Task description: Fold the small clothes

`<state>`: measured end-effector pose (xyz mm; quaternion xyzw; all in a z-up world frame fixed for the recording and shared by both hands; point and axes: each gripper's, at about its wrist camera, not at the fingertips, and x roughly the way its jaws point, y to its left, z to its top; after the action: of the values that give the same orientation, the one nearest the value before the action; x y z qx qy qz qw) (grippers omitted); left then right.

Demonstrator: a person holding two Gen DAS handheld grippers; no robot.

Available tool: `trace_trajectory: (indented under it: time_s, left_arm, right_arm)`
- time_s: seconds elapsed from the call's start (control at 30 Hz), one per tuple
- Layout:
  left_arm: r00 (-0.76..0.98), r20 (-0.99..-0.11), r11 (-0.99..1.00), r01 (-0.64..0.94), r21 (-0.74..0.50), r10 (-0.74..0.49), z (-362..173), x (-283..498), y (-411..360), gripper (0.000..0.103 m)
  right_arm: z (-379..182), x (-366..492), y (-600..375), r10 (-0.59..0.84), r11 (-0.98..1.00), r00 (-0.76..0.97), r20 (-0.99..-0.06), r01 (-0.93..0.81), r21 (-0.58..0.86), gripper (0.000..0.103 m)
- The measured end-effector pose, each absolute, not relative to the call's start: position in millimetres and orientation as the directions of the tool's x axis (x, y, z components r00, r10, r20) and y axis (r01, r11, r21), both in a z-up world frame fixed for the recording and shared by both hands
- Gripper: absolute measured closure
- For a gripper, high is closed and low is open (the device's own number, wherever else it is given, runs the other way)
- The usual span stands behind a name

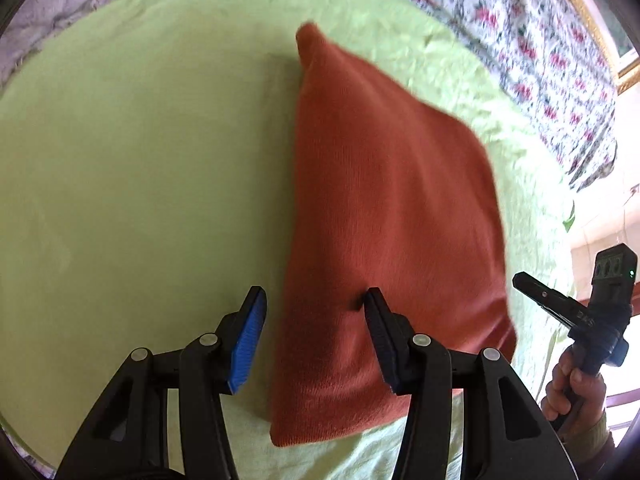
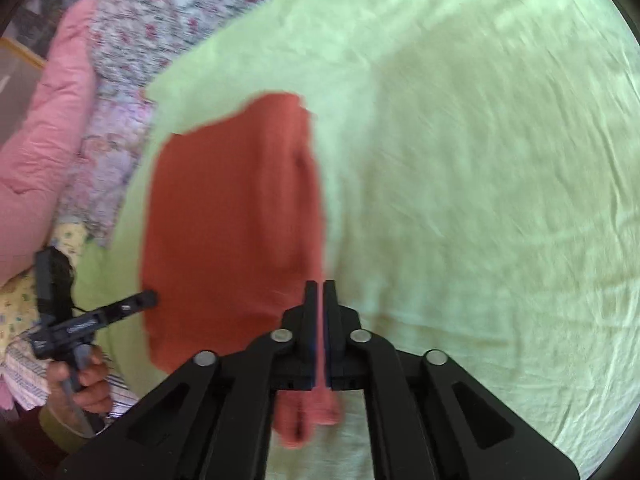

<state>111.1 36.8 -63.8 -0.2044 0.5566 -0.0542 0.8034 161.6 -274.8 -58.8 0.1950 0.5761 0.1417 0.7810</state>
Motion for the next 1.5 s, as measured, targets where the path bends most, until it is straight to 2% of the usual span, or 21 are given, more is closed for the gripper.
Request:
trace_trajectory:
  time_s: [0.03, 0.1, 0.13, 0.27, 0.33, 0.47, 0.6, 0.7, 0.77, 0.8, 0.93, 1.0, 1.07, 1.23, 1.27, 1.3, 1.4, 1.5]
  left_arm:
    - [0.381, -0.871, 0.91, -0.147, -0.387, -0.309, -62, 115, 39, 0.052]
    - [0.394, -0.869, 0.909, -0.157, -0.385, -0.3, -58, 126, 44, 0.052]
    - [0.4, -0.867, 0.91, -0.156, -0.383, -0.296, -56, 131, 45, 0.052]
    - [0.41, -0.872, 0.922, -0.156, -0.355, -0.266, -57, 154, 49, 0.052]
    - [0.405, -0.875, 0.921, -0.164, -0.355, -0.265, -59, 165, 46, 0.052]
    - [0.41, -0.884, 0.937, -0.16, -0.311, -0.224, -60, 174, 38, 0.052]
    - [0.352, -0.913, 0.945, -0.171, -0.279, -0.206, -88, 187, 32, 0.05]
    - [0.363, -0.911, 0.949, -0.163, -0.271, -0.198, -77, 184, 32, 0.053]
    - [0.409, -0.895, 0.956, -0.146, -0.254, -0.176, -57, 176, 34, 0.057]
    - [0.435, -0.881, 0.955, -0.13, -0.266, -0.186, -49, 174, 35, 0.057]
    - [0.495, -0.823, 0.938, -0.045, -0.343, -0.277, -26, 180, 35, 0.057]
    - [0.481, -0.833, 0.944, -0.033, -0.328, -0.273, -27, 197, 32, 0.054]
    - [0.446, -0.867, 0.954, -0.086, -0.288, -0.222, -39, 221, 34, 0.05]
    - [0.363, -0.865, 0.883, -0.186, -0.432, -0.346, -85, 281, 58, 0.05]
    - [0.368, -0.858, 0.876, -0.185, -0.446, -0.359, -88, 289, 60, 0.061]
    - [0.377, -0.85, 0.871, -0.181, -0.458, -0.368, -90, 298, 62, 0.083]
    - [0.419, -0.851, 0.893, -0.17, -0.416, -0.316, -84, 319, 65, 0.094]
    - [0.429, -0.871, 0.934, -0.143, -0.328, -0.24, -83, 334, 63, 0.093]
  right_arm:
    - [-54, 165, -271, 0.46, 0.878, 0.308, -0.833, -0.018, 0.478, 0.077]
    - [-50, 178, -262, 0.47, 0.875, 0.32, -0.823, -0.045, 0.482, 0.061]
    - [-51, 184, -256, 0.466, 0.877, 0.324, -0.823, -0.048, 0.478, 0.061]
    - [-72, 212, -250, 0.446, 0.885, 0.308, -0.84, -0.009, 0.466, 0.062]
    - [-81, 217, -250, 0.501, 0.854, 0.266, -0.823, -0.003, 0.519, 0.093]
    - [-70, 217, -251, 0.427, 0.899, 0.291, -0.856, -0.038, 0.435, 0.094]
    - [-97, 222, -253, 0.388, 0.915, 0.238, -0.89, 0.01, 0.402, 0.094]
    - [-94, 223, -249, 0.371, 0.924, 0.235, -0.898, 0.002, 0.382, 0.094]
    - [-83, 222, -253, 0.407, 0.907, 0.253, -0.878, 0.006, 0.422, 0.092]
    - [-79, 221, -255, 0.413, 0.903, 0.259, -0.873, 0.005, 0.429, 0.089]
    - [-44, 218, -255, 0.437, 0.891, 0.345, -0.831, -0.038, 0.453, 0.089]
    - [-38, 225, -247, 0.485, 0.864, 0.35, -0.802, -0.052, 0.5, 0.089]
    - [-42, 234, -236, 0.499, 0.859, 0.326, -0.803, -0.064, 0.507, 0.089]
    - [-60, 244, -223, 0.51, 0.856, 0.279, -0.814, -0.072, 0.512, 0.089]
    - [-63, 245, -222, 0.513, 0.855, 0.271, -0.814, -0.073, 0.514, 0.089]
    - [-65, 247, -223, 0.513, 0.855, 0.267, -0.816, -0.074, 0.513, 0.089]
    - [-72, 250, -228, 0.511, 0.856, 0.261, -0.819, -0.07, 0.512, 0.089]
    - [-83, 252, -231, 0.47, 0.88, 0.256, -0.845, -0.067, 0.47, 0.092]
